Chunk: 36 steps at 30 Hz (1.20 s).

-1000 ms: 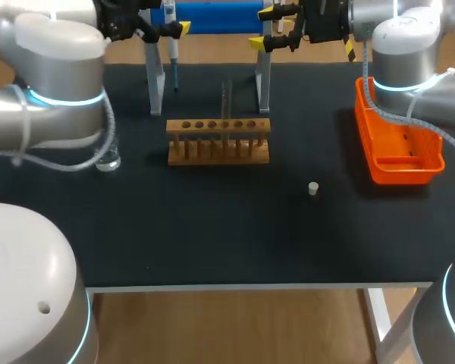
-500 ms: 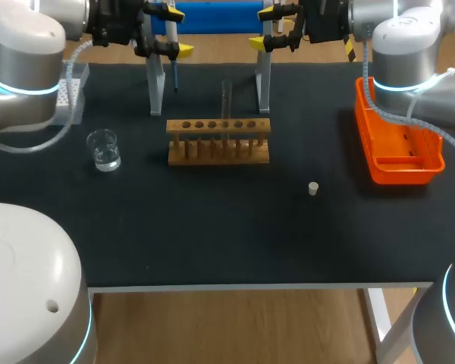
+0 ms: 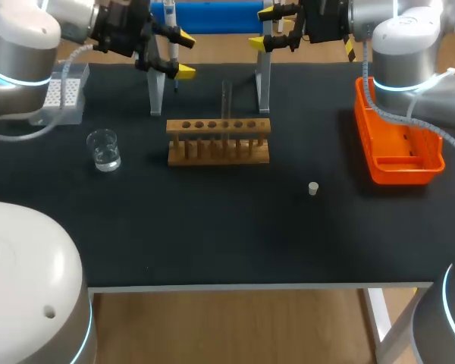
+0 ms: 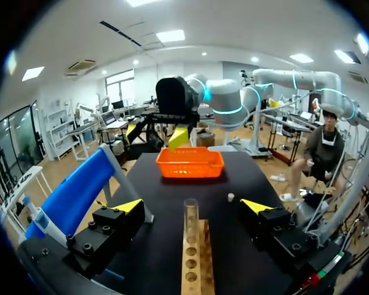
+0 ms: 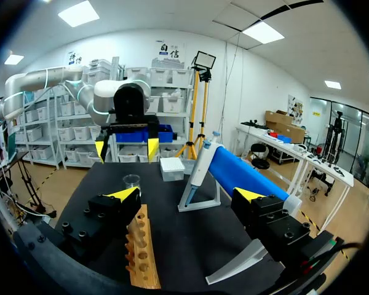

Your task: Invert the test tube, pick up the pipette, mount the tip to pipette, aspirate from beaker and dispense into the tube, eject the tip, return the pipette, and cap with the stopper.

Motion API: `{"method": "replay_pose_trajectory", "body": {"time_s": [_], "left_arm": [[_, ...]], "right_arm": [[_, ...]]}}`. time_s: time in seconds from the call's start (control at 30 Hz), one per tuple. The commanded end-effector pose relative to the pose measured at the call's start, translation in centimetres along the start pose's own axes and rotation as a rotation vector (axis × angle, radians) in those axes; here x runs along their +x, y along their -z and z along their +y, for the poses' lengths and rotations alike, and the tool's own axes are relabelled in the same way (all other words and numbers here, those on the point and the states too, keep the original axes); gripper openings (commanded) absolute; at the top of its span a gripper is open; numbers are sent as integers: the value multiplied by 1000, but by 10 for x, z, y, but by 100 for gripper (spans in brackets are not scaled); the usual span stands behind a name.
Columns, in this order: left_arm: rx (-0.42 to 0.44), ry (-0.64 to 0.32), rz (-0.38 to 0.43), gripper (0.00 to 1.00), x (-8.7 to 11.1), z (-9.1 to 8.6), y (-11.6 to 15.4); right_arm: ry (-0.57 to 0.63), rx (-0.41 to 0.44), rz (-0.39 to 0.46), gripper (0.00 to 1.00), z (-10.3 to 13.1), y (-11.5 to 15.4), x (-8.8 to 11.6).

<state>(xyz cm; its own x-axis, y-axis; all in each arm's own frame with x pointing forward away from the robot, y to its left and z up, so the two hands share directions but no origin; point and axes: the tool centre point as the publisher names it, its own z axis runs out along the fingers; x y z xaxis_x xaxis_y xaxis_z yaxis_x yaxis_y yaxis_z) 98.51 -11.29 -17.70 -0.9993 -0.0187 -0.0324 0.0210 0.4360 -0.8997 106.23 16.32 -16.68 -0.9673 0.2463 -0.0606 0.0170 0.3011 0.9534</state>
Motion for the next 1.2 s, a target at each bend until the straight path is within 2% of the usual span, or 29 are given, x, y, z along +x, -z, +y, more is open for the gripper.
{"method": "replay_pose_trajectory", "body": {"time_s": [0.03,0.37,0.5,1.2], "left_arm": [[-22,5,-3,100,-2,6,-13],[-63,43,-42,100,-1,21,-34],[-86,47,-60,100,0,22,-40],[-161,80,-73,100,0,38,-74]], "right_arm": [[-1,3,3,100,0,1,0],[-1,3,3,100,0,1,0],[-1,3,3,100,0,1,0],[-1,3,3,100,0,1,0]]}}
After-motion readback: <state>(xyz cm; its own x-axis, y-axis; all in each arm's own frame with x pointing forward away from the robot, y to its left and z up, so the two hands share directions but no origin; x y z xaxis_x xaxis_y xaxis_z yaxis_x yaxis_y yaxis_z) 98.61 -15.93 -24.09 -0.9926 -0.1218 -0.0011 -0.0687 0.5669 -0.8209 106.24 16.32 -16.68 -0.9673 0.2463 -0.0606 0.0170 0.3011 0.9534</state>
